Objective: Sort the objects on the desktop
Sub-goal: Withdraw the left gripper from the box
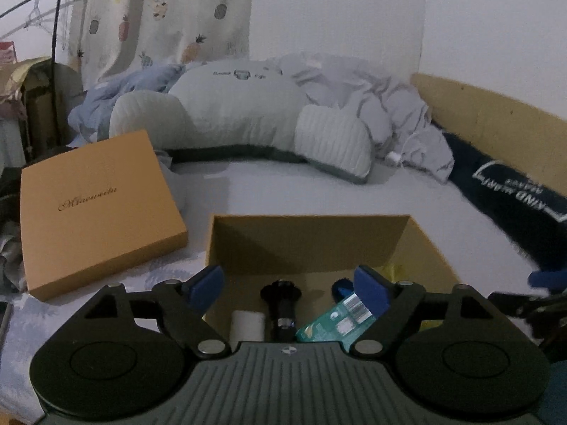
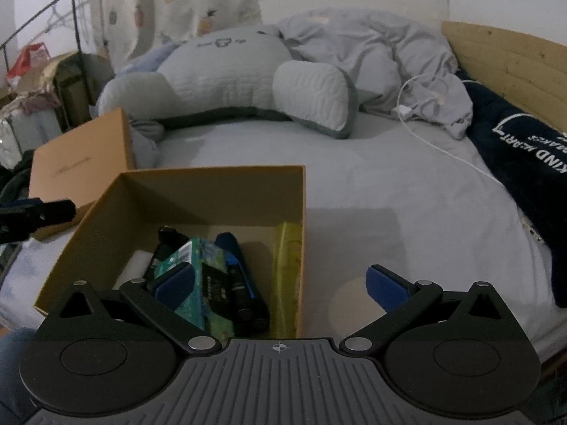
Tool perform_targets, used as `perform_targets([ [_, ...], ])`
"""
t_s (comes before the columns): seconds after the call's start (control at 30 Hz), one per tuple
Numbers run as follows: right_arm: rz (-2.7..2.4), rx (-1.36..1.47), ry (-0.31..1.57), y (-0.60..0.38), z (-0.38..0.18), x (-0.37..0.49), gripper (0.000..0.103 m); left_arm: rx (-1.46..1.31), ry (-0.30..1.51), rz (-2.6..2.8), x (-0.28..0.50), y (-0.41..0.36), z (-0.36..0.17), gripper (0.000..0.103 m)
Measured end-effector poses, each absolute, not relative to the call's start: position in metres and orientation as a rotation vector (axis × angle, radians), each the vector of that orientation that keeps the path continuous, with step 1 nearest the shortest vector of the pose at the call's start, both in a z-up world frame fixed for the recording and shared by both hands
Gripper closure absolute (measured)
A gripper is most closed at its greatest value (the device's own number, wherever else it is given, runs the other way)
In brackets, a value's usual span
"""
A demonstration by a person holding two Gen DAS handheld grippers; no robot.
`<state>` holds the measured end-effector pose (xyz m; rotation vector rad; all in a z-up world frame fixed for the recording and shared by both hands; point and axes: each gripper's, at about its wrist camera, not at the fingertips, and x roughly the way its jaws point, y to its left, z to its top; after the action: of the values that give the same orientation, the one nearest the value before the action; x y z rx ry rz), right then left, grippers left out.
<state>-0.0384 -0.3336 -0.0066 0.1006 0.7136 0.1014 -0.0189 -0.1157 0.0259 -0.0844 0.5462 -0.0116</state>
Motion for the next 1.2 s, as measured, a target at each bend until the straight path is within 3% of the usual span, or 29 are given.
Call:
perform_targets([
  [0.07,0.101,0.100,0.713,-0.334,-0.007,-0.039,0.000,-0.091,0.532,-0.010,-0.023,-0.116,0.031,0.015],
  [0.2,0.100,0.096,0.710,-0.335,-0.007,-0.040,0.000,-0.099,0.517,-0.012,-0.027,-0.116,0.037,0.000],
  [0.77,0.086,0.070,0.712,-0.334,-0.004,-0.035,0.000,-0.170,0.508,0.030,-0.026,-0.088,0.020,0.000],
  [1.2,0.060,0.068,0.737,-0.342,-0.010,-0.025,0.000,-0.044,0.562,-0.042,-0.026,-0.113,0.008,0.000],
])
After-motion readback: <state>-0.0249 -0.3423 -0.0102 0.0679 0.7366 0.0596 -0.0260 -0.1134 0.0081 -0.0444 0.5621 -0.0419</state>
